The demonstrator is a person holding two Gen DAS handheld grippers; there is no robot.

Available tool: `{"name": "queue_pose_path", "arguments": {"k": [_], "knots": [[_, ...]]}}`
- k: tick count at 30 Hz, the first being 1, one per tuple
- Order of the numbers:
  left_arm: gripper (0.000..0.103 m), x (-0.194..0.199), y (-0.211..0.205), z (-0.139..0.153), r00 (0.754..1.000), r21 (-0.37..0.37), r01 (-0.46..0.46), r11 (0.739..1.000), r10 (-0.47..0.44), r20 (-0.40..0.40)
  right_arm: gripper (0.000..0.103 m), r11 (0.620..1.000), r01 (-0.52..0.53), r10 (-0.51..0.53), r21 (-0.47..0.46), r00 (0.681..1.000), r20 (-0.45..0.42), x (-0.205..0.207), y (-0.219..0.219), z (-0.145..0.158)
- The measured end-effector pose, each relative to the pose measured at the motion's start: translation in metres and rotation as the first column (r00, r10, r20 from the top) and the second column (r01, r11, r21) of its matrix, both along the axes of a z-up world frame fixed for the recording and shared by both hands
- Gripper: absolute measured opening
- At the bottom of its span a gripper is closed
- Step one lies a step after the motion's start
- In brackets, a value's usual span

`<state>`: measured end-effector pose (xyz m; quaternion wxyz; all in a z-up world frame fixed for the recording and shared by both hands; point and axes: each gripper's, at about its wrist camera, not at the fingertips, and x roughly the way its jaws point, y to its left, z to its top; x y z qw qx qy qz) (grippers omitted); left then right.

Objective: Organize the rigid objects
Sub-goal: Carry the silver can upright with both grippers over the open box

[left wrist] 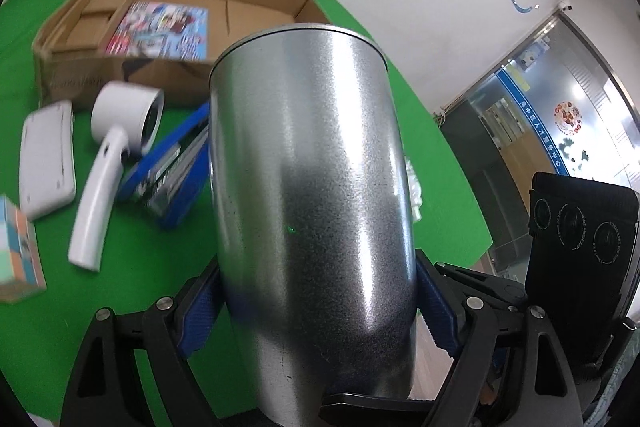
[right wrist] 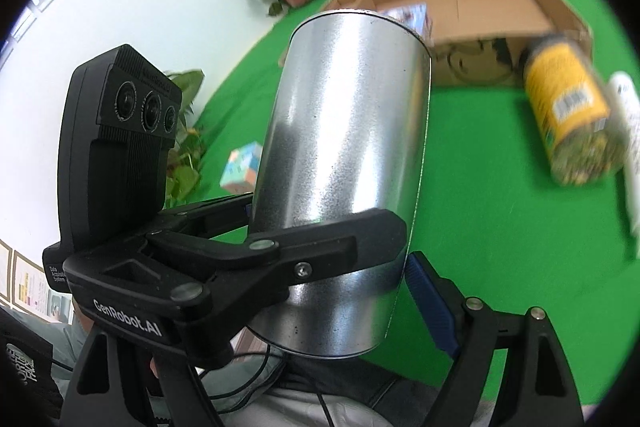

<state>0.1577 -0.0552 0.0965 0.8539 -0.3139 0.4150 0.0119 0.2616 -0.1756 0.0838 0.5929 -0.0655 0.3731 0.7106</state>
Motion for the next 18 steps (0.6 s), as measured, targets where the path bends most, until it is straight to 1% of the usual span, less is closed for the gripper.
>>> {"name": "queue_pose_path", "arguments": {"k": [7,10,15,18], "knots": [[0.084,0.032,0.017,0.048,0.998,0.059,0.014,0.998,-0.018,0.063,0.084,0.997,0.02,-0.023,0.076,0.999,0.047,0.018,0.01,0.048],[0.084,0.049,0.031,0.07,0.996,0.088,0.003,0.996,-0.01,0.091,0.084,0.994,0.018,-0.026,0.105,0.997,0.073,0.025,0.019,0.068],[0.083,0.082,0.059,0.101,0.995,0.136,-0.008,0.991,-0.005,0.098,0.084,0.992,0.004,-0.017,0.127,0.995,0.095,0.041,0.044,0.095],[0.083,0.102,0.075,0.115,0.995,0.162,-0.009,0.987,-0.007,0.096,0.084,0.991,-0.002,-0.013,0.133,0.994,0.111,0.055,0.061,0.111]]}}
